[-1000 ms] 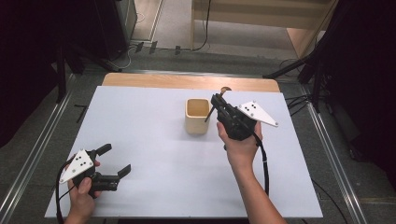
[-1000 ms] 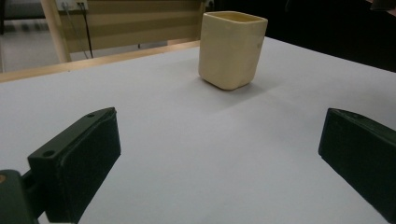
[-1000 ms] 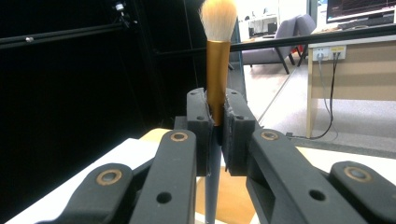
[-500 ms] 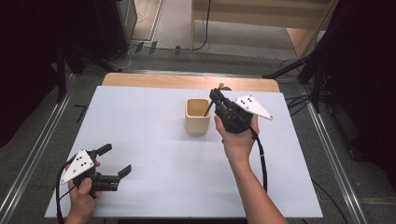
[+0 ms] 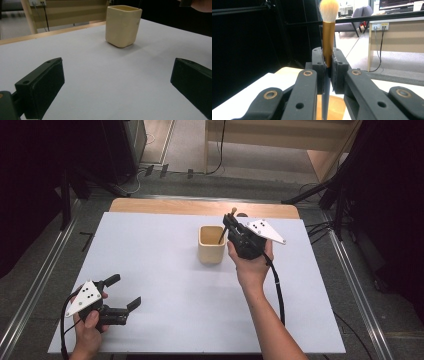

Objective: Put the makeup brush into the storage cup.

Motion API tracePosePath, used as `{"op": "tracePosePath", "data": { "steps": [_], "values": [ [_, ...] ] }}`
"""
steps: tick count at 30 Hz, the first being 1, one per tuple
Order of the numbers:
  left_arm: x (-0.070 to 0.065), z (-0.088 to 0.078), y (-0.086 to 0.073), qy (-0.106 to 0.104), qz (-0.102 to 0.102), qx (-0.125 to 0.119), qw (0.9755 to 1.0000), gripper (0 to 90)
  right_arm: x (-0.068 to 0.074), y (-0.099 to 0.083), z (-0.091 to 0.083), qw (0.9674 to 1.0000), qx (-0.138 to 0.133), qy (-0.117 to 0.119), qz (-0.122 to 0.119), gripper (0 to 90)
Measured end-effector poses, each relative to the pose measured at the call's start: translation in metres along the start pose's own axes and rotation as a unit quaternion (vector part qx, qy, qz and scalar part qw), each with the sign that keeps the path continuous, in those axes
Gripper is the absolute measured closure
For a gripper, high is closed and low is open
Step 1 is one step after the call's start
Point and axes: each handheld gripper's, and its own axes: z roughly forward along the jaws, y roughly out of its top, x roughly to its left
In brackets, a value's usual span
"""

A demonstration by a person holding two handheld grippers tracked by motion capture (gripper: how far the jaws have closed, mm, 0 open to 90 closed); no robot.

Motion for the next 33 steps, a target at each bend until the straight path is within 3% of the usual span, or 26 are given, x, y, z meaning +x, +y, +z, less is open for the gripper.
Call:
{"op": "tracePosePath", "data": {
  "steps": [22,33],
  "values": [
    [-0.001,0.000,0.000,-0.001,0.004,0.001,1.0000,0.0,0.002,-0.013,0.014,0.9996,0.025,-0.009,-0.013,84.5],
    [-0.001,0.000,0.000,-0.001,0.005,0.001,1.0000,0.0,0.003,-0.023,0.021,0.9983,0.052,-0.008,-0.025,84.5]
  ]
}}
